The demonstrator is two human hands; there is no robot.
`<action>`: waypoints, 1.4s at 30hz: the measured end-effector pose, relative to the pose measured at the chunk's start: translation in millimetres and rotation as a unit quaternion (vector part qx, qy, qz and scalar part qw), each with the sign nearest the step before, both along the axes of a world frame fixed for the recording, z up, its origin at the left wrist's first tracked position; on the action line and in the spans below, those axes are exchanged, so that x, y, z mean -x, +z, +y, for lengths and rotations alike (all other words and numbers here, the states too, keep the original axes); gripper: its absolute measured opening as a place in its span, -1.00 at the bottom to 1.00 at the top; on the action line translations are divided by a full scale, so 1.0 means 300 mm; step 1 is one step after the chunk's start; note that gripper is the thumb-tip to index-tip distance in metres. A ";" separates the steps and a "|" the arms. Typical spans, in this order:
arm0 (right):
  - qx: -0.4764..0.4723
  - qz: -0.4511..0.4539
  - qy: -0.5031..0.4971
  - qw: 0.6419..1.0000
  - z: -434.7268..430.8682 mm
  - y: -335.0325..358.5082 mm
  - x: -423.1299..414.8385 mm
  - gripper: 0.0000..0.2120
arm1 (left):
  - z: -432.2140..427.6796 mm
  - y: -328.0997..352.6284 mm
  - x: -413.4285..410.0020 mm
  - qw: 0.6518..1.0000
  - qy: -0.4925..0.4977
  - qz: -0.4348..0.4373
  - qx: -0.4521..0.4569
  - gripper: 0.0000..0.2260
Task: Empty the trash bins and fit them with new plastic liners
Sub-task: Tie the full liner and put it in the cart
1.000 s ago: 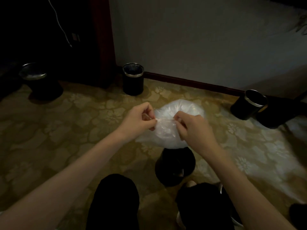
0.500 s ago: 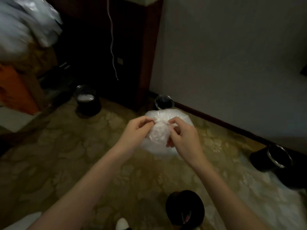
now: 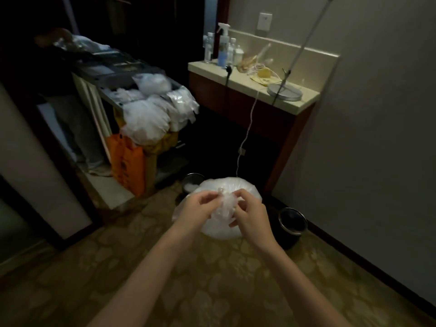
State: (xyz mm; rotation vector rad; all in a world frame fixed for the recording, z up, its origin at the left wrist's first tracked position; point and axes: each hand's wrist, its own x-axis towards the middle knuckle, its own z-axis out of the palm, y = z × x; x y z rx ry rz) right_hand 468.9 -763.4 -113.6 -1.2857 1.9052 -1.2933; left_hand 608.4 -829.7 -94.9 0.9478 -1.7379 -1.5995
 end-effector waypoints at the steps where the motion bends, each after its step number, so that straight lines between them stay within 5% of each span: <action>1: 0.009 -0.002 0.008 1.000 -0.039 0.003 -0.009 -0.86 | -0.033 0.004 -0.011 1.000 0.008 0.003 0.002 -0.87; 10: 0.030 -0.015 0.051 0.998 -0.348 -0.006 0.013 -0.88 | -0.320 -0.061 -0.006 0.991 0.091 0.003 -0.096 -0.83; 13: 0.036 0.010 0.057 0.998 -0.500 -0.026 0.066 -0.88 | -0.463 -0.056 0.033 0.987 0.093 0.037 -0.129 -0.65; 16: 0.051 0.049 0.072 0.995 -0.692 -0.056 0.133 -0.91 | -0.627 -0.062 0.101 0.994 0.084 -0.002 -0.067 -0.51; 23: 0.066 0.043 0.115 0.990 -1.151 -0.095 0.279 -0.92 | -1.034 -0.082 0.267 0.984 0.173 -0.045 -0.020 -0.82; 31: 0.074 0.024 0.148 0.986 -1.536 -0.047 0.379 -0.95 | -1.399 -0.032 0.329 0.978 0.201 -0.028 -0.057 -0.81; 38: 0.073 0.004 0.159 0.985 -1.917 -0.004 0.386 -0.93 | -1.724 0.040 0.330 0.977 0.180 0.075 -0.081 -0.82; 42: 0.079 0.015 0.159 0.984 -2.238 0.007 0.308 -0.94 | -2.011 0.040 0.272 0.977 0.194 0.080 -0.039 -0.76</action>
